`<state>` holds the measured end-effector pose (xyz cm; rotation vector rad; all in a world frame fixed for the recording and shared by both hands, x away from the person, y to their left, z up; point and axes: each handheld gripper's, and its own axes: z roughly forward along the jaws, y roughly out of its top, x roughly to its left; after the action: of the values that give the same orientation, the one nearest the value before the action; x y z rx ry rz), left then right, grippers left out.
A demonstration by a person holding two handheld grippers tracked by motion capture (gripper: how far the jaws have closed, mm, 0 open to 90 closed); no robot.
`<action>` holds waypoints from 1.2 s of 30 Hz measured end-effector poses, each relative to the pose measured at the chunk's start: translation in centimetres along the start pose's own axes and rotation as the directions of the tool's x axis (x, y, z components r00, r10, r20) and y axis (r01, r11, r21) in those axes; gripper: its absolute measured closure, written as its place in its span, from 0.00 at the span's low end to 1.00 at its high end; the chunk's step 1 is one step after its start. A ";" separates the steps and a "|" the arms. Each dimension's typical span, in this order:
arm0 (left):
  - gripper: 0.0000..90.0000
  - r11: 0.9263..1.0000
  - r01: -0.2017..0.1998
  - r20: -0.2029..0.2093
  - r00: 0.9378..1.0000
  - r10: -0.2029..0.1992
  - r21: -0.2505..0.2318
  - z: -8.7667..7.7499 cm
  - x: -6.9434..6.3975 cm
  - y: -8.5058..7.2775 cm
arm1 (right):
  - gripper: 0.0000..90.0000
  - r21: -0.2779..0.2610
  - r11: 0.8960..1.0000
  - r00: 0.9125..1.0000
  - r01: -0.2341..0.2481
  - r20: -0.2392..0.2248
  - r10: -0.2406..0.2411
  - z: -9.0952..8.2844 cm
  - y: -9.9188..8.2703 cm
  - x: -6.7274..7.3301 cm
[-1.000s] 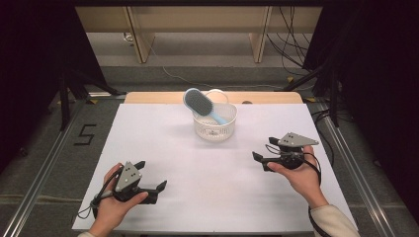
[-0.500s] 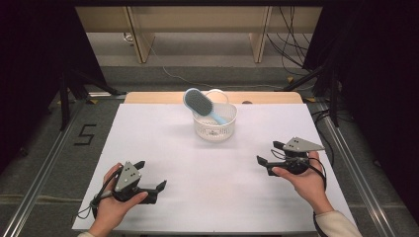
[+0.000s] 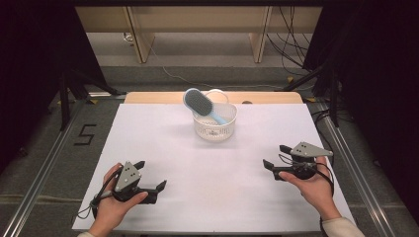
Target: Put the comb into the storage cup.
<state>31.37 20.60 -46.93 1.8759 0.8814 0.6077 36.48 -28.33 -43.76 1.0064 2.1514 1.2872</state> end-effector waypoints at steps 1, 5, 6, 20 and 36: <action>0.03 1.000 0.000 0.000 1.000 0.000 0.000 0.0 0.0 0.0 | 0.19 0.000 1.000 1.000 -0.001 0.000 0.001 -0.1 0.0 0.0; 0.03 1.000 0.002 0.000 1.000 -0.002 0.000 0.0 0.0 0.0 | 0.19 0.000 1.000 1.000 -0.004 0.004 0.004 -0.4 -0.3 -0.1; 0.03 1.000 0.002 -0.001 1.000 -0.002 0.001 0.0 0.0 0.0 | 0.19 0.000 1.000 1.000 -0.003 0.004 0.003 -0.5 -0.5 -0.1; 0.03 1.000 -0.001 -0.003 1.000 0.001 0.004 0.0 0.1 0.0 | 0.19 0.008 1.000 1.000 -0.006 0.001 0.006 -1.2 -1.6 0.0; 0.03 1.000 0.002 -0.001 1.000 -0.002 0.005 0.0 0.1 -0.2 | 0.20 -0.022 1.000 1.000 0.009 -0.007 -0.009 -1.5 -2.8 0.2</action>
<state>31.35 20.76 -47.05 1.8795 0.8864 0.6058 34.31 -29.87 -45.51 0.9839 2.1398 1.3095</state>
